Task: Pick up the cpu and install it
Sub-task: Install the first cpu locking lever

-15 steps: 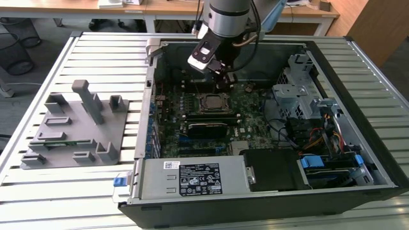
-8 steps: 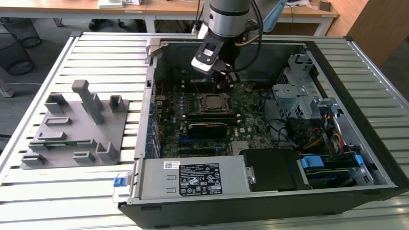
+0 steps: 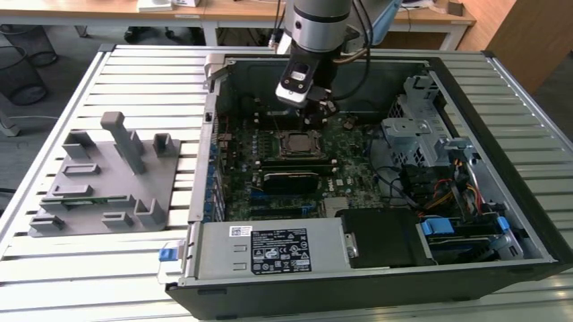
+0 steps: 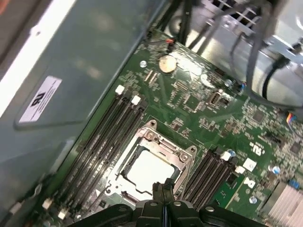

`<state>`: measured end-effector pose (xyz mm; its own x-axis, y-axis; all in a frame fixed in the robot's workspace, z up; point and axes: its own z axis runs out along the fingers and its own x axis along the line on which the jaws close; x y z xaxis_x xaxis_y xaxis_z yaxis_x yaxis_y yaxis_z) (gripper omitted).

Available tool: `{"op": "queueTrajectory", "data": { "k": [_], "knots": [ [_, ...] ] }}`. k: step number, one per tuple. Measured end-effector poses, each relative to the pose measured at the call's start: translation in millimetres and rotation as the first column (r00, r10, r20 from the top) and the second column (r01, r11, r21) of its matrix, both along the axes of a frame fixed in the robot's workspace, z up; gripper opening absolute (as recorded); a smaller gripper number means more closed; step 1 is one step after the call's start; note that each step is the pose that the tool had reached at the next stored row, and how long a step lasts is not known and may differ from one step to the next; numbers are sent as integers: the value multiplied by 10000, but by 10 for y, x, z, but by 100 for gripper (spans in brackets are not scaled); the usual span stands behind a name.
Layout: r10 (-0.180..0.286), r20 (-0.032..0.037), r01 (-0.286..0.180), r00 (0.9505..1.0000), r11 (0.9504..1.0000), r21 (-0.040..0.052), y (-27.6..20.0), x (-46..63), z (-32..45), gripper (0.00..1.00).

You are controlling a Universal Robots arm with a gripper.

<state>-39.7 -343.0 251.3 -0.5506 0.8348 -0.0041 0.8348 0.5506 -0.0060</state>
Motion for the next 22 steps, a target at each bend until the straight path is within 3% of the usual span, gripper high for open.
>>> {"op": "queueTrajectory", "data": {
  "k": [5,10,16,22],
  "knots": [
    [909,0,-909,9959,9959,0,0,0,0,11],
    [1804,0,-1804,9836,9836,0,0,0,0,11],
    [2871,-1,-2871,9579,9579,0,0,0,-2,11],
    [3899,0,-3899,9209,9209,-1,0,0,-4,11]
  ]
}}
